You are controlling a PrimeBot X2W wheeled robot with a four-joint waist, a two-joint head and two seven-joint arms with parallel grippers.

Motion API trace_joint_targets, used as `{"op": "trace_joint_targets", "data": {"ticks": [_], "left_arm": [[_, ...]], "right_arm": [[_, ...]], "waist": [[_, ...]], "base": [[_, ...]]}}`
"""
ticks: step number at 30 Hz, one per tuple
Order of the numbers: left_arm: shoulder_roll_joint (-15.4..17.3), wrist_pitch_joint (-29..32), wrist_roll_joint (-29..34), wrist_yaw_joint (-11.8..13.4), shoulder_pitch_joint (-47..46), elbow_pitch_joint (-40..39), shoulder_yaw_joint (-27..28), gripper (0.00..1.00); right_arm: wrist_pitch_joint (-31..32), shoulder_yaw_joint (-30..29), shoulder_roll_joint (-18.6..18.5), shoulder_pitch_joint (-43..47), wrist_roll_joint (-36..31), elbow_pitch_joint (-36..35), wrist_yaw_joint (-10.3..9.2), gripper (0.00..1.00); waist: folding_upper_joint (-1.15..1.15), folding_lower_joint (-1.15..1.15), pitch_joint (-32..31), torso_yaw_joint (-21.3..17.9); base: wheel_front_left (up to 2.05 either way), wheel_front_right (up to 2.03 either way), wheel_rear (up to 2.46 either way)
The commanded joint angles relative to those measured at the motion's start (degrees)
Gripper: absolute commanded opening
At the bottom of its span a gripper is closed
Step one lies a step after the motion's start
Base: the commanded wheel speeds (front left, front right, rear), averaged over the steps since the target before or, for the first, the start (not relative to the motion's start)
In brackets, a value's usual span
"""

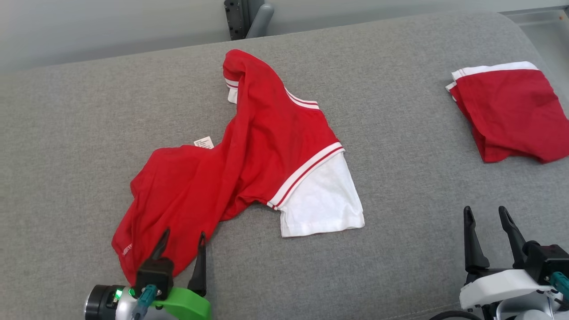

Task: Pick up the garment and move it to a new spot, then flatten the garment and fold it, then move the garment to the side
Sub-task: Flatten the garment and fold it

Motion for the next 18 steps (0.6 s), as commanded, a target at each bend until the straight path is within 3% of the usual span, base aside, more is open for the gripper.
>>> {"op": "trace_joint_targets", "data": {"ticks": [1, 10, 16, 17, 18], "left_arm": [[0.33, 0.76, 0.26, 0.59, 0.66, 0.04, -0.27, 1.00], [1.13, 6.62, -1.01, -2.11, 0.25, 2.49, -2.94, 1.00], [1.64, 7.15, -0.63, -1.62, -0.76, 3.57, -3.07, 1.00], [1.73, 7.23, -0.53, -1.60, -1.16, 4.00, -3.12, 0.88], [1.91, 7.64, -0.20, -1.71, -1.54, 4.64, -3.37, 0.49]], "right_arm": [[-0.01, -0.01, -0.44, -0.46, -0.26, -0.19, -0.11, 1.00], [-0.01, 0.49, -0.99, -1.02, -0.08, -0.14, -0.11, 1.00], [-0.01, 0.74, -0.83, -0.98, 0.21, -0.15, -0.11, 1.00], [-0.01, 0.74, -0.80, -1.04, 0.28, -0.14, -0.11, 1.00], [-0.01, 0.75, -0.76, -1.10, 0.25, -0.11, -0.11, 1.00]], "waist": [[0.00, 0.00, 0.09, 1.08], [0.00, 0.00, 0.22, 1.77], [0.00, 0.00, 0.86, 1.21], [0.00, 0.00, 1.03, 1.11], [0.00, 0.00, 1.13, 1.03]], "base": [[0.00, 0.00, 0.00], [0.00, 0.00, 0.00], [0.00, 0.00, 0.00], [0.00, 0.00, 0.00], [0.00, 0.00, 0.00]]}}
